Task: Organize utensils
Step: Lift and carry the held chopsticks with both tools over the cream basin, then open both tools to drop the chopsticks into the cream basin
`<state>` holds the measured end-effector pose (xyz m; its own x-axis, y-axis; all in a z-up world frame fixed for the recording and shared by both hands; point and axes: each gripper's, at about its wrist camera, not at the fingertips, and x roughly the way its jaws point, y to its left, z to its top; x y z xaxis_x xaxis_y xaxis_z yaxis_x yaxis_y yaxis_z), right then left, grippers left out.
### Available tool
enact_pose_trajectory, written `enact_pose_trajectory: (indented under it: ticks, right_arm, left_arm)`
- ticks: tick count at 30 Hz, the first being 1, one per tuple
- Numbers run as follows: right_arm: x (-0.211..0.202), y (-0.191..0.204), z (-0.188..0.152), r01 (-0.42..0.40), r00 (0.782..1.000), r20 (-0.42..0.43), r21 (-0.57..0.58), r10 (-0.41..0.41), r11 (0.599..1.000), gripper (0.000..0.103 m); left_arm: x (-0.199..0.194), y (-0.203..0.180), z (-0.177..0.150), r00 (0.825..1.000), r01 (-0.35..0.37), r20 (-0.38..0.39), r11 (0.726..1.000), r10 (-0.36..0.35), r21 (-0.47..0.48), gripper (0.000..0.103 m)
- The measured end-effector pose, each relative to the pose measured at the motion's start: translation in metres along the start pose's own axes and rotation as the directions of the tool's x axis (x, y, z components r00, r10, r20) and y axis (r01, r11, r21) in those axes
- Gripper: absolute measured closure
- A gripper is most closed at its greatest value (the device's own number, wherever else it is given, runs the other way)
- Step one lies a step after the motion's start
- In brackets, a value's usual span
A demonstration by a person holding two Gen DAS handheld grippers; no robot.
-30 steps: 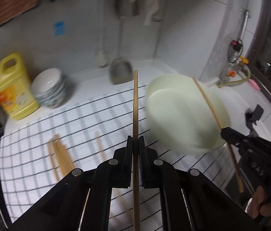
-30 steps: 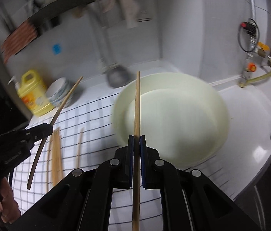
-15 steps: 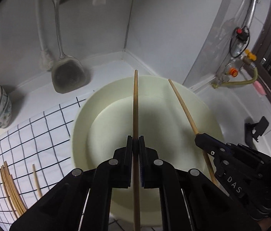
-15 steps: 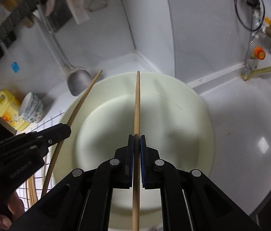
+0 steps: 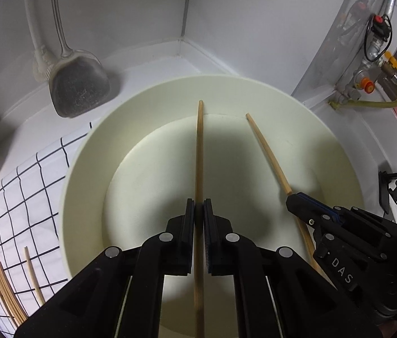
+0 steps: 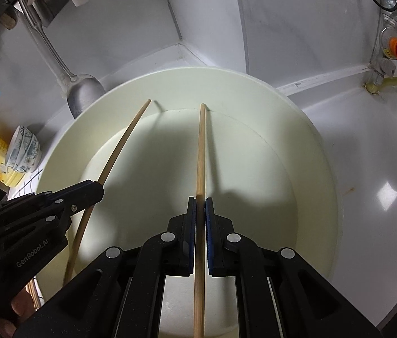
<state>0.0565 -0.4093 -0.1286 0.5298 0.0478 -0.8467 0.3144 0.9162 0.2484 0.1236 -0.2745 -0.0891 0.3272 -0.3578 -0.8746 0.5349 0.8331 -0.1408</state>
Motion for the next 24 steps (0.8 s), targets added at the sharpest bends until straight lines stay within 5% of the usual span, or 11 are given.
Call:
enact_pose_trajectory:
  ticks: [3, 7, 12, 17, 24]
  right_arm:
    - [0.002, 0.000, -0.001, 0.003, 1.000, -0.006, 0.001, -0.003, 1.000, 0.097]
    - [0.000, -0.002, -0.001, 0.011, 1.000, -0.001, 0.005, -0.011, 1.000, 0.089]
    - [-0.012, 0.000, -0.001, 0.026, 0.999, 0.033, 0.004, -0.026, 1.000, 0.084]
    - [-0.030, 0.010, -0.007, 0.030, 0.997, 0.065, 0.004, -0.031, 1.000, 0.070]
    - [-0.058, 0.041, -0.029, 0.038, 0.995, 0.099, -0.027, -0.035, 0.999, 0.054]
  left_arm:
    - [0.005, -0.001, 0.001, 1.000, -0.008, -0.004, 1.000, 0.008, 0.000, 0.084]
    - [0.002, -0.002, 0.002, 1.000, -0.022, 0.012, 1.000, 0.022, -0.007, 0.050]
    - [-0.011, 0.002, 0.000, 0.999, -0.037, 0.037, 0.999, 0.038, -0.018, 0.042]
    - [-0.039, 0.012, -0.009, 0.992, -0.079, 0.092, 0.996, 0.081, -0.029, 0.020]
    - [-0.079, 0.037, -0.029, 0.985, -0.112, 0.121, 0.991, 0.120, -0.067, 0.010]
